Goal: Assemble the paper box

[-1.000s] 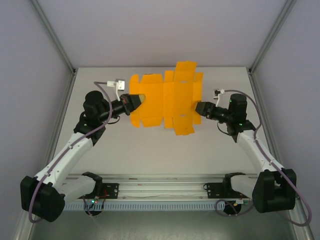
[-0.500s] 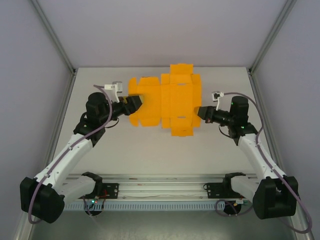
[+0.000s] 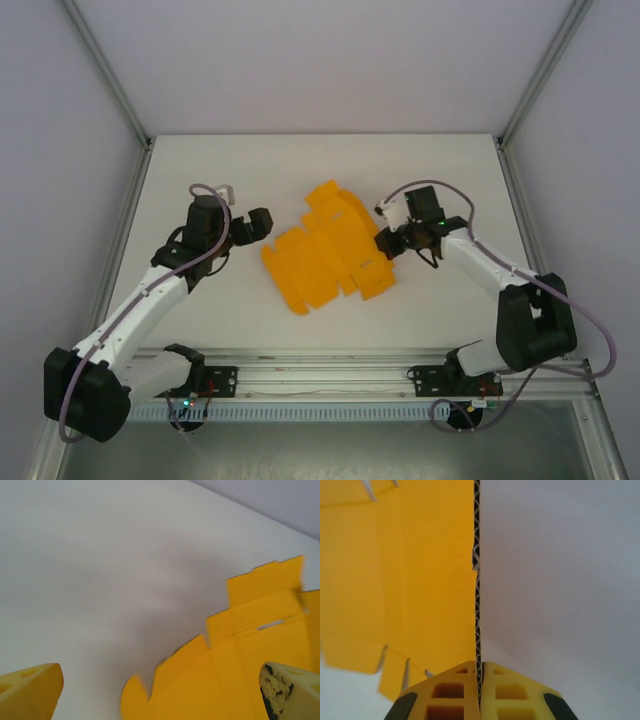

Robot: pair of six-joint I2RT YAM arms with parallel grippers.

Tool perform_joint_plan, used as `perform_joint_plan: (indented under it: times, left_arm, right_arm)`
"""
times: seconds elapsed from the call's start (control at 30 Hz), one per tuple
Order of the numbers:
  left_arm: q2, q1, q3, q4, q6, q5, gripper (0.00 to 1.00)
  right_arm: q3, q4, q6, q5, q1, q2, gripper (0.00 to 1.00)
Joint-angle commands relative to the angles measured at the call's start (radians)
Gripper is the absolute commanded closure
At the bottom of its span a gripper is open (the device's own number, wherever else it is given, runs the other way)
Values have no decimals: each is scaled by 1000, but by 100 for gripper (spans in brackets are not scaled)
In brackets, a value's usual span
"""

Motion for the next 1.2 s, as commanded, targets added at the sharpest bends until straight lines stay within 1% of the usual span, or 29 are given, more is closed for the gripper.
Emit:
perform_joint_plan:
  times: [0.0, 0.07, 0.17, 0.27, 0.3, 0.4, 0.43, 0.5, 0.57, 0.67, 0.7, 0.77, 0.9, 0.97, 1.07, 1.17]
  left_arm:
    - [72, 1, 14, 139, -13, 220, 0]
    - [125, -2, 54, 155, -22, 266, 0]
    - [206, -9, 128, 147, -20, 314, 0]
    - [287, -23, 203, 123, -18, 350, 0]
    - [315, -32, 232, 106, -9, 366, 0]
    - [371, -56, 313, 49, 17, 351, 0]
    - [385, -62, 332, 37, 20, 343, 0]
    - [408, -73, 367, 6, 30, 334, 0]
    - [426, -86, 384, -7, 38, 332, 0]
    - [458, -107, 393, -22, 38, 333, 1]
    - [474, -111, 398, -26, 36, 329, 3]
    - [505, -117, 406, -29, 31, 337, 12]
    - [579, -135, 447, -45, 26, 354, 28]
    - [606, -143, 465, -68, 27, 346, 36]
    - [627, -151, 467, -89, 23, 317, 35]
    - [638, -155, 453, -62, 2, 329, 34]
  right_arm:
    - [19, 52, -298, 210, 61, 23, 100]
    - [16, 107, -363, 238, 84, 35, 100]
    - [-24, 236, -450, 320, 134, 35, 100]
    - [-81, 363, -602, 419, 197, 40, 100]
    - [-89, 397, -643, 470, 224, 50, 100]
    - [-85, 435, -744, 605, 285, 96, 100]
    - [-84, 455, -756, 644, 298, 113, 100]
    - [-81, 494, -774, 679, 311, 138, 100]
    - [-73, 516, -761, 681, 315, 148, 100]
    - [-59, 519, -738, 641, 318, 144, 100]
    - [-56, 512, -731, 627, 320, 142, 100]
    - [-46, 503, -725, 615, 324, 140, 100]
    - [-28, 505, -705, 630, 327, 143, 100]
    - [-15, 488, -686, 635, 327, 142, 100]
    - [-9, 481, -671, 627, 326, 141, 100]
    - [-12, 487, -664, 610, 329, 141, 100]
